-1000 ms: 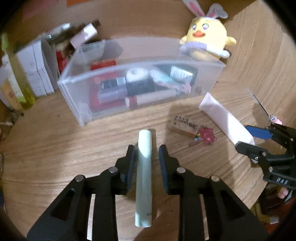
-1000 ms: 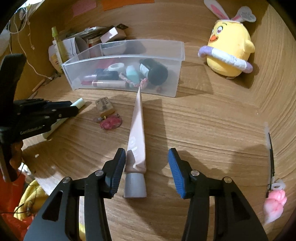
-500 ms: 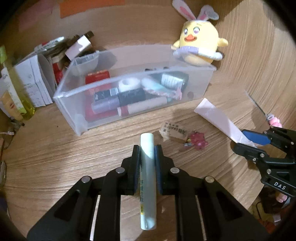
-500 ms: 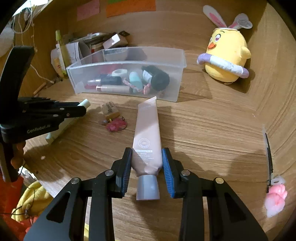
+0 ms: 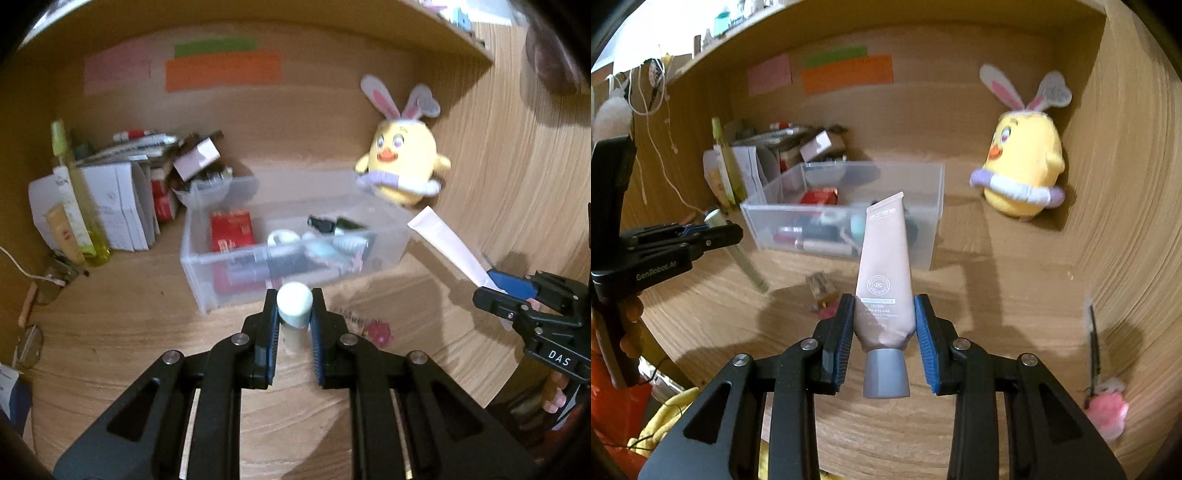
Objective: Organize objects
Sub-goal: 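Lift and carry the white tube with the left gripper while the right carries the pink tube toward the box, then lower both tubes into the box and open both grippers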
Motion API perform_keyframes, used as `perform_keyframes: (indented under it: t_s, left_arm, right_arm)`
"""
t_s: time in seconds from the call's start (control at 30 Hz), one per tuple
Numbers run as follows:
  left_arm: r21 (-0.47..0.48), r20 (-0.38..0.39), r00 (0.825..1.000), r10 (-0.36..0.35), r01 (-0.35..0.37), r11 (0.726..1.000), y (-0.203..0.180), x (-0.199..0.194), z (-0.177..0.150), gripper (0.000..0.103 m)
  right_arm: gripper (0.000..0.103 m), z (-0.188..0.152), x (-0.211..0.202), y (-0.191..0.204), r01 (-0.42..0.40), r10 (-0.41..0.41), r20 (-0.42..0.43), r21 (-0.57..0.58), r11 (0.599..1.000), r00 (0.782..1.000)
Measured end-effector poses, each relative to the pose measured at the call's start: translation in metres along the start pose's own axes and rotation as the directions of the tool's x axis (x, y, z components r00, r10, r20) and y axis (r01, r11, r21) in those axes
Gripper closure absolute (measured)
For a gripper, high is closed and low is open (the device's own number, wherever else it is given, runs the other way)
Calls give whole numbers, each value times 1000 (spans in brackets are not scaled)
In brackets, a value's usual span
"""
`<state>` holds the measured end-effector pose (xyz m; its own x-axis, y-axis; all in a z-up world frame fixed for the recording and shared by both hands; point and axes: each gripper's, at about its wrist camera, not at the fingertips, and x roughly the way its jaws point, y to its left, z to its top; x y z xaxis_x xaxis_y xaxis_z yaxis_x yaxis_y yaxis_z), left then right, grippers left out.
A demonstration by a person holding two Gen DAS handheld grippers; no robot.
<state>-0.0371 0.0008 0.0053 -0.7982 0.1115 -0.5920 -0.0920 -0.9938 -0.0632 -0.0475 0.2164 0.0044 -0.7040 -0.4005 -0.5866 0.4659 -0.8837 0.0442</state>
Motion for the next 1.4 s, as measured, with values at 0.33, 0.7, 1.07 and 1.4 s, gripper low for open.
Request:
perform_keyframes:
  t_s: [0.33,0.7,1.07,1.4]
  left_arm:
    - [-57,92,996,13,-8,998,13,-21,25,88]
    - [-86,147,989,35,-22,996,27,-27,49,88]
    - [-136,162,986,50,-28,990,47,-9,79,88]
    - [-154,113,990,85,-67,986,56,29,87,88]
  right_arm:
    - [73,37,7,-1,-23,23,74,-4,1000,997]
    - [73,74,43,-5,-50,49,73,10,999,996]
    - [73,106,82,-2,-53,55,41,-35,998,998]
    - [73,124,116,15,-86,87,5,-113,990,996]
